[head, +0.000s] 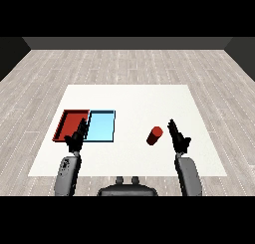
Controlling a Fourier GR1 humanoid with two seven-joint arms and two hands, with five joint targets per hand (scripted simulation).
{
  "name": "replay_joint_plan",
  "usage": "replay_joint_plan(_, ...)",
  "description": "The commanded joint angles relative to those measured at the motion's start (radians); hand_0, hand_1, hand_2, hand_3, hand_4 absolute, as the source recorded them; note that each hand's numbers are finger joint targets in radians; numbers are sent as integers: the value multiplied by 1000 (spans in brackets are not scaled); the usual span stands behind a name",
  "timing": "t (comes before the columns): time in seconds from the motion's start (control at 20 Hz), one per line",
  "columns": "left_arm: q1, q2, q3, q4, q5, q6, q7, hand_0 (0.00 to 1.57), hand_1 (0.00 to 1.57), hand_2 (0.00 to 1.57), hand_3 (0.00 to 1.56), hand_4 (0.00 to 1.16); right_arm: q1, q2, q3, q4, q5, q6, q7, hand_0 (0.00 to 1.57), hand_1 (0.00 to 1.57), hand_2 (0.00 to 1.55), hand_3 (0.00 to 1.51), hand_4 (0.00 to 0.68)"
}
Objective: Pick the red can and put it in the red box
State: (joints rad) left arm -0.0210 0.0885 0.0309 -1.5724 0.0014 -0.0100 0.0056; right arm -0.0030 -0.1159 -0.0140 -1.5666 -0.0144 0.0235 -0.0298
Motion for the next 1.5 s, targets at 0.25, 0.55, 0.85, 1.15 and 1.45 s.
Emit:
replay_joint_plan(0.25, -1, 4, 2, 21, -12, -9, 12, 0, 0, 0, 0, 0, -11, -214, -243, 157, -186, 233, -58, 0, 0, 0, 0, 0)
replay_joint_plan(0.55, -32, -36, 47, -40, 60, -45, -361, 0, 0, 0, 0, 0, 2, -172, -272, 126, -233, 304, -367, 0, 0, 0, 0, 0)
replay_joint_plan(0.85, -43, -71, -2, -57, 12, 5, -336, 0, 0, 0, 0, 0, -25, -179, -288, 220, -199, 346, -432, 0, 0, 0, 0, 0)
replay_joint_plan(1.15, -30, -82, -5, 26, 6, -11, -438, 0, 0, 0, 0, 0, -27, -146, -266, 101, -235, 324, -284, 0, 0, 0, 0, 0)
replay_joint_plan(1.45, -9, -39, 45, 22, 90, -85, -440, 0, 0, 0, 0, 0, -47, -147, -273, 222, -218, 371, -353, 0, 0, 0, 0, 0)
